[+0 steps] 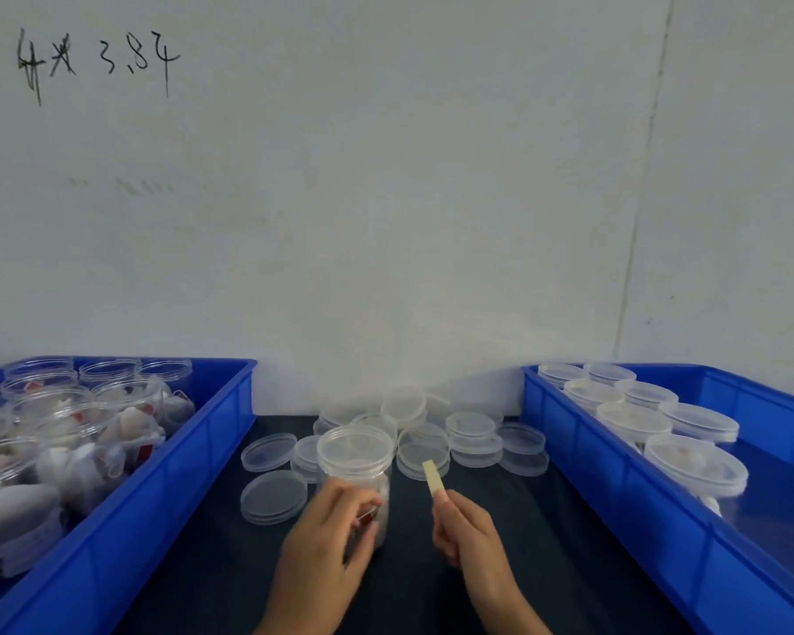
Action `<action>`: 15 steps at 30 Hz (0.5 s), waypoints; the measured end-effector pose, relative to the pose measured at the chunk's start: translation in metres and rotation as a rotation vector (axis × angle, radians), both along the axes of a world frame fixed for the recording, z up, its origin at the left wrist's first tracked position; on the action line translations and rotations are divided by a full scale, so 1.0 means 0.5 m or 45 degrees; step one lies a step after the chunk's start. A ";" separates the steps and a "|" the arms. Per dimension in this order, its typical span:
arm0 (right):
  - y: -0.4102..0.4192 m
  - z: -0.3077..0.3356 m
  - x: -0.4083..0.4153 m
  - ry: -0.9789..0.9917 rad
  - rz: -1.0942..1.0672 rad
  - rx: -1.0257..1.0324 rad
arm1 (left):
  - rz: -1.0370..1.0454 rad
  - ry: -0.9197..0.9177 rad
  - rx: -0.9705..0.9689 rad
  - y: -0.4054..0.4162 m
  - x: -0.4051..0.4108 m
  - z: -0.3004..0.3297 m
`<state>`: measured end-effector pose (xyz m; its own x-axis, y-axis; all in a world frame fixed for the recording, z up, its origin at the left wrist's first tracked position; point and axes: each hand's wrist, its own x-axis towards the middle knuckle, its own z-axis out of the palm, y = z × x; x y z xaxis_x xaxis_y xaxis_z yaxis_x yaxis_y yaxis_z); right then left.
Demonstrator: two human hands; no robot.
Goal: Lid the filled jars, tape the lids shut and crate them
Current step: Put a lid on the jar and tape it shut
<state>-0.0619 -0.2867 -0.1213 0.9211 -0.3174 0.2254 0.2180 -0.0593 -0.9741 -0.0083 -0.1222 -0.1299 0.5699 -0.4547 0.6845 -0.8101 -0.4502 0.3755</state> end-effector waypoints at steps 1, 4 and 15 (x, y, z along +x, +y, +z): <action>-0.002 0.001 0.000 0.002 0.011 0.000 | -0.071 0.033 0.022 -0.015 -0.003 0.003; 0.000 0.004 -0.008 0.018 0.070 0.004 | -0.213 0.130 0.056 -0.067 -0.008 0.012; -0.025 0.024 0.024 0.311 -0.141 0.477 | -0.188 0.199 -0.046 -0.146 -0.029 0.006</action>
<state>-0.0499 -0.2991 -0.1093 0.8890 -0.4349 -0.1432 -0.0087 0.2966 -0.9549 -0.0227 -0.1950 -0.1267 0.5996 -0.5176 0.6104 -0.7968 -0.3150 0.5157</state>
